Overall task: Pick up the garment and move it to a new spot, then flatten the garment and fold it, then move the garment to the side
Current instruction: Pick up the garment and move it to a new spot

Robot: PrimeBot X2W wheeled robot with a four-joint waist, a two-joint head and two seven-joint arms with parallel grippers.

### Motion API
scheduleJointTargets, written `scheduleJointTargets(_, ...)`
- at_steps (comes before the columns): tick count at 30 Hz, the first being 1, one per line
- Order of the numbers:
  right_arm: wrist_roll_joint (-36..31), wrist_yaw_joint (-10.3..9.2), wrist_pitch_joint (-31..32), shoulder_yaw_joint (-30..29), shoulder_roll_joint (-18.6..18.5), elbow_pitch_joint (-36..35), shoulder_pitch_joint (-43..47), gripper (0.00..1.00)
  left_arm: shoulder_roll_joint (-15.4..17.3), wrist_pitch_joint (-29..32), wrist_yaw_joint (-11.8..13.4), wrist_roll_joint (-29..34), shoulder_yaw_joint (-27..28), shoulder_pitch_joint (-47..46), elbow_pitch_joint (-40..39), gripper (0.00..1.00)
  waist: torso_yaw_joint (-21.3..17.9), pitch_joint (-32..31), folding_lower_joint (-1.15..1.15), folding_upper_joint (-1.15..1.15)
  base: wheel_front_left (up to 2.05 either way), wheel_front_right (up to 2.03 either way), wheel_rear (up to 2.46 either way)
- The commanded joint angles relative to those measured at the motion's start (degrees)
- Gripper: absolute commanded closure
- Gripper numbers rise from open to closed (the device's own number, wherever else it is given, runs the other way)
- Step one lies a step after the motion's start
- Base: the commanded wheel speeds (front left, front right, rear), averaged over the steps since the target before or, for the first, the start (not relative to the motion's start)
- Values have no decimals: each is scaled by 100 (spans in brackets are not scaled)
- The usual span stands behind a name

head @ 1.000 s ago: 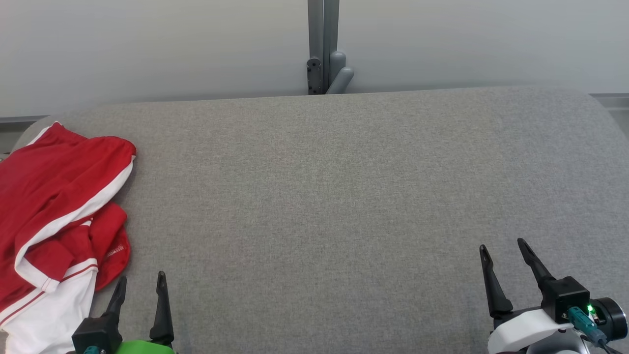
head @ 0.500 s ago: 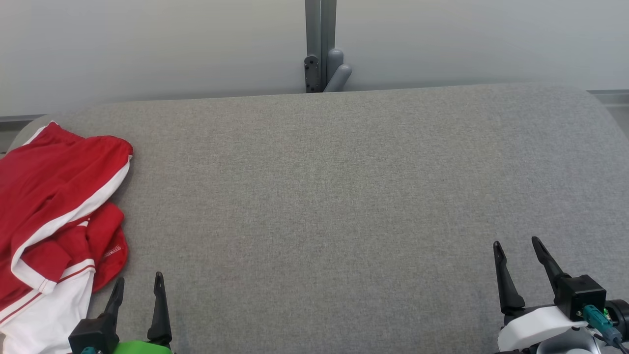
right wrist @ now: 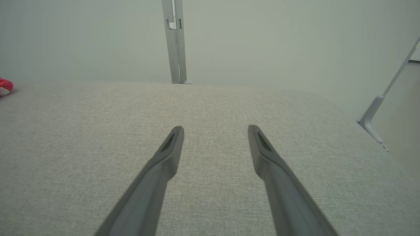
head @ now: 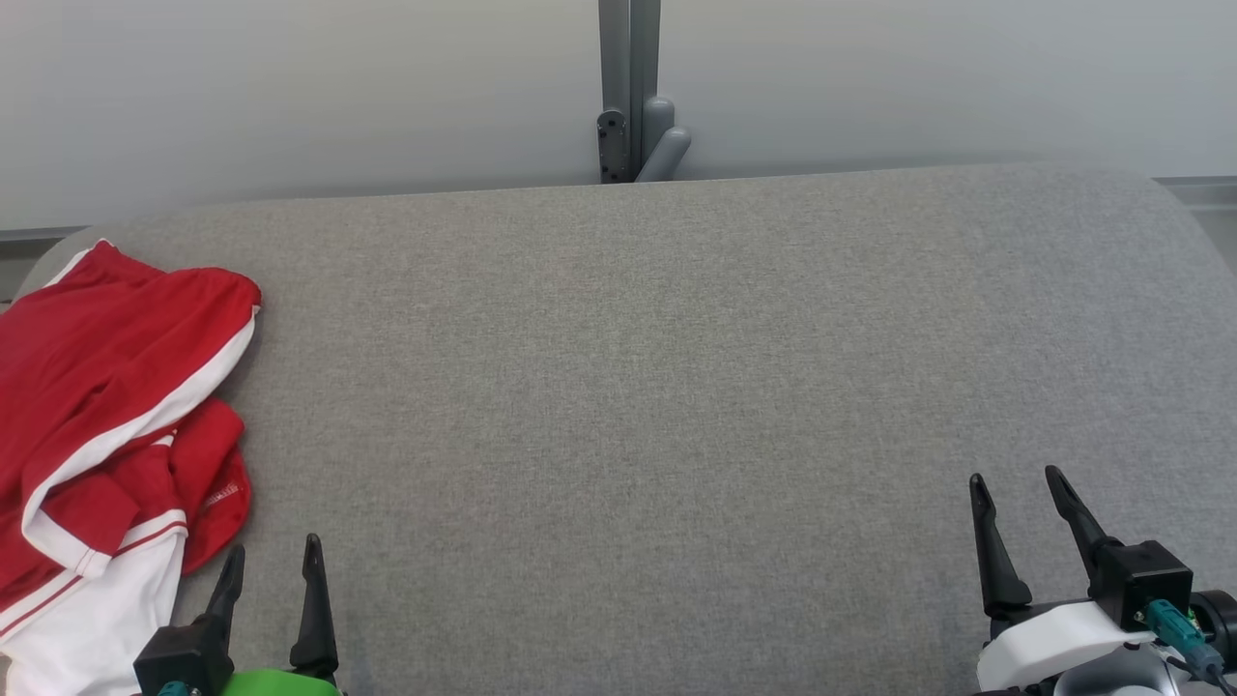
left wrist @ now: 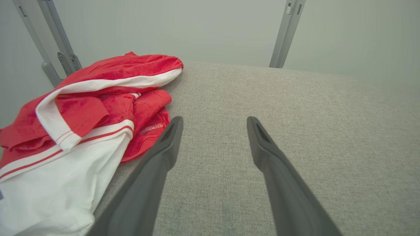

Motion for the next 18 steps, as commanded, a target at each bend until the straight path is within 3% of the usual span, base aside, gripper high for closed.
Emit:
scheduleJointTargets(1, 17, -2, -36, -9, -4, -12, 37, 0, 4, -4, -9, -36, -14, -11, -9, 0, 15, 3, 0, 0, 0, 0, 0)
scheduleJointTargets(9, 17, -2, -36, 45, -6, -9, 45, 0, 5, -4, 7, -3, -80, -72, -4, 0, 262, -3, 0, 0, 0, 0, 0)
scheduleJointTargets(13, 32, -2, -36, 57, 7, -6, 113, 0, 8, -4, 18, 30, -124, -75, 18, 0, 551, -42, 0, 0, 0, 0, 0)
scheduleJointTargets(18, 40, -2, -36, 166, 47, 0, 191, 0, 12, -3, 28, 104, -67, 82, 63, 0, 1182, -138, 0, 0, 0, 0, 0)
